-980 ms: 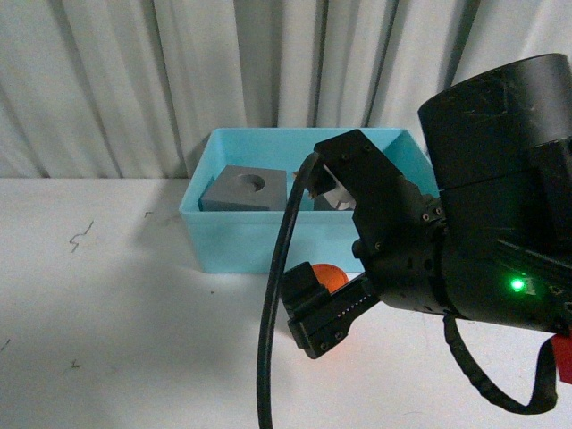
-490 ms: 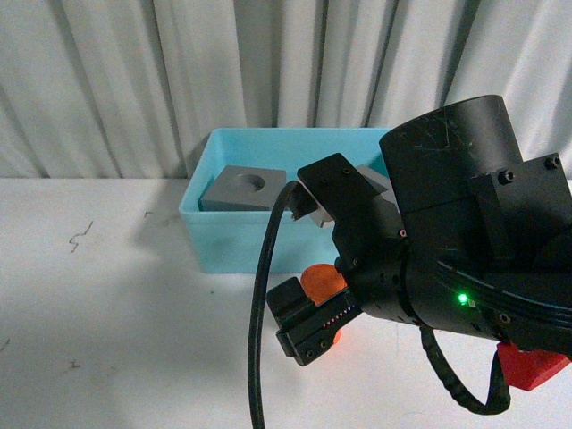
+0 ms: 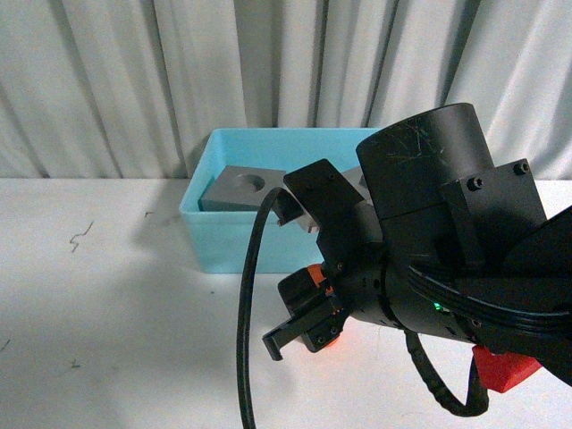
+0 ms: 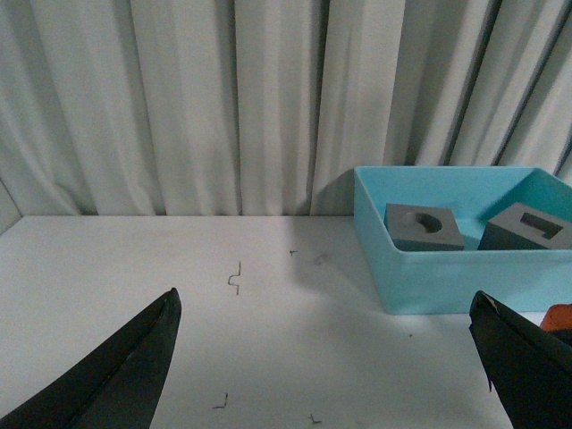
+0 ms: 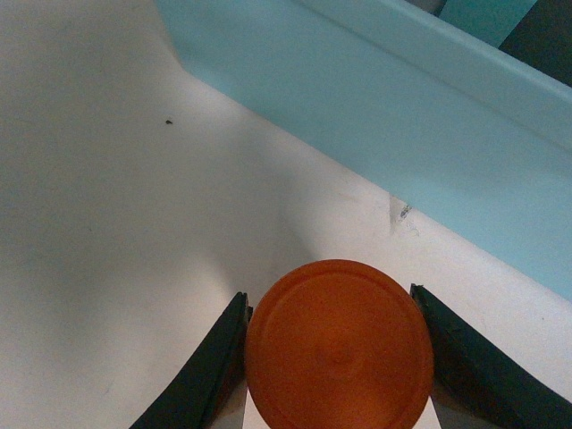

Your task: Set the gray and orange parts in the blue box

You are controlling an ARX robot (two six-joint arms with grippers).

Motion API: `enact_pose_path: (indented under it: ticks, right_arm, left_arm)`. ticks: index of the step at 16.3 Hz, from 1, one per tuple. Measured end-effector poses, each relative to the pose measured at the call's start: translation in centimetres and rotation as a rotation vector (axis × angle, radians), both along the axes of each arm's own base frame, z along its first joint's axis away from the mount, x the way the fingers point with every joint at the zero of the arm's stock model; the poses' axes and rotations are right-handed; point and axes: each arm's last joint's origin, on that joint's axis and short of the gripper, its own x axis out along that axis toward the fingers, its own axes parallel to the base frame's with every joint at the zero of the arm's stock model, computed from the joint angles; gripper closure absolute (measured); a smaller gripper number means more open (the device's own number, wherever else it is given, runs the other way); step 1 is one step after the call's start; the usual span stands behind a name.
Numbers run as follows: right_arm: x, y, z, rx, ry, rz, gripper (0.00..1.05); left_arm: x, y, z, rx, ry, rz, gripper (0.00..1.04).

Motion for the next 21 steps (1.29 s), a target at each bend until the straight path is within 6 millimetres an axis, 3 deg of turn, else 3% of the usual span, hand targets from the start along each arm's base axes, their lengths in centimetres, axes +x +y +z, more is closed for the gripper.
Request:
enact_pose_path:
  ticks: [2,4,6,8,9,12,15,21]
  right_arm:
    - [-0.1,0.0,0.4,0.015,0.0,-0.002,0.57]
    - [-0.9,-0.4,3.4,0.118,-0.018,0.01,0.57]
    - [-1.1,-1.5,10.7,0.276,-0.178,0.004,0.57]
    - [0.6,-2.9,15.3,0.353,-0.328,-0.033,0.57]
    - [1.9,-3.4,14.9,0.346,-0.341,-0.077,0.57]
    - [4.4,-3.1,9.9,0.281,-0.225,-0.132,0.57]
    - [7.0,-1.0,10.3,0.307,-0.271,-0.136,0.57]
    - [8.6,1.0,7.3,0.277,-0.226,-0.162,0.57]
  left_arm:
    - [0.0,0.0,0.0,0.0,0.0,0.0,0.07]
    - [0.0,0.0,0.0,0.0,0.0,0.0,0.07]
    - [0.0,0.0,0.0,0.0,0.0,0.0,0.07]
    - [0.0,0.0,0.0,0.0,0.0,0.0,0.07]
    - [0.0,0.0,0.0,0.0,0.0,0.0,0.07]
    - [0.0,0.0,0.0,0.0,0.0,0.0,0.07]
    - [0.0,0.0,0.0,0.0,0.0,0.0,0.07]
    - [0.0,0.0,0.0,0.0,0.0,0.0,0.07]
